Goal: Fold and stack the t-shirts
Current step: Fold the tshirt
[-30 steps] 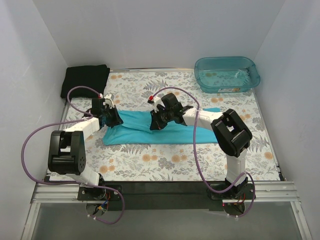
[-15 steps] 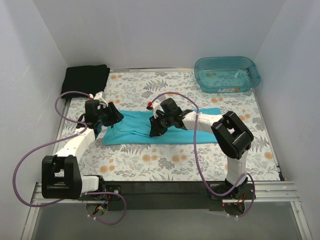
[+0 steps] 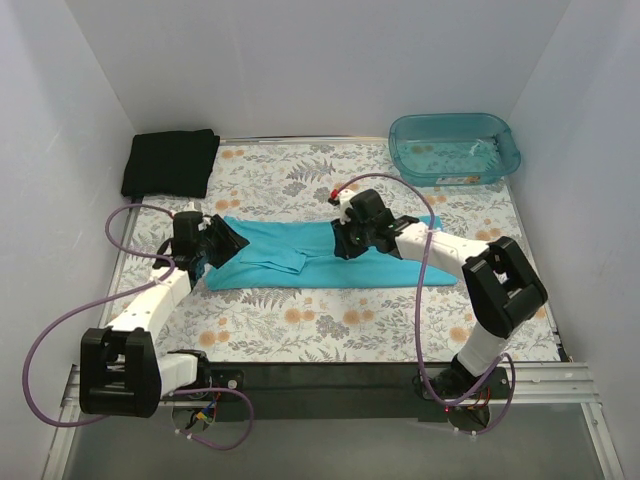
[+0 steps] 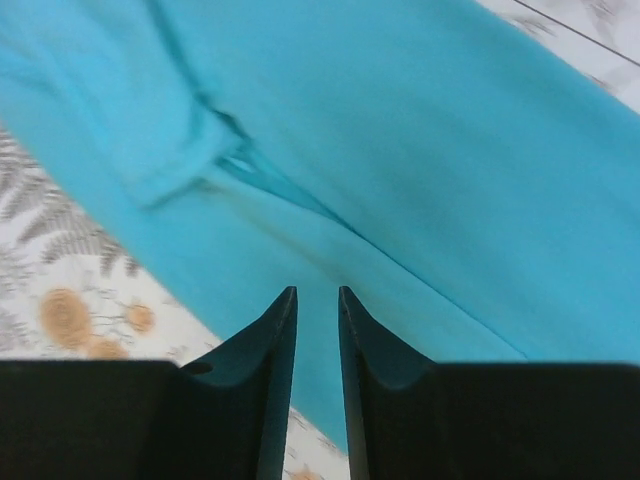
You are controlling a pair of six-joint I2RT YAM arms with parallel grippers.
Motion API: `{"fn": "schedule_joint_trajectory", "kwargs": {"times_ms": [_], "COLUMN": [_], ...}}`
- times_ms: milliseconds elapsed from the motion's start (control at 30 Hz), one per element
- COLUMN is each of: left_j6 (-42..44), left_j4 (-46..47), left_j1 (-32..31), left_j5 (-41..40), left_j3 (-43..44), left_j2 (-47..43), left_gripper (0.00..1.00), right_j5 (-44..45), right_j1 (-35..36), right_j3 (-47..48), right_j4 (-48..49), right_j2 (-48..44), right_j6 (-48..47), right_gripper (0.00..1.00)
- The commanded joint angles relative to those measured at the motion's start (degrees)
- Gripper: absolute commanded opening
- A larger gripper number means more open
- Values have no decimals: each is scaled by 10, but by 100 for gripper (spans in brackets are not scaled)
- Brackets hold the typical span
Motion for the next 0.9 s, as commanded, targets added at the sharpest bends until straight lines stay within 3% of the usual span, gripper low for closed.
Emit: {"fn": "schedule_joint_trajectory", "kwargs": {"times_ms": [0,200,433,600,733,867], "left_j6": [-61,-98,-118,-106,-73,-34], "left_j4": [-40,-68,-57,-46,-60,-78], "left_j1": [-4,-6,-6,-6,-5,-5], "left_j5": [-45,-102,-137,-158,-173,-181], "left_j3": [-18,-52,-45,-4,89,233], "left_j2": [-46,-50,45,130,229,329], "left_gripper": [46,46,46,46,46,46], "right_j5": [137,253,275,243,156,66], "right_j1": [-22,-38,-39,-39,-24,7], "right_j3": [-40,-112,-141,-149,-144,-130], "right_j4": [-64,-139,-166,-204,-227,-268], "right_j2": [-53,-104,-102,-61,-44,-28], "right_j6": [-1,12,7,9,13,20], "right_gripper": [27,34,39,40,40,40]}}
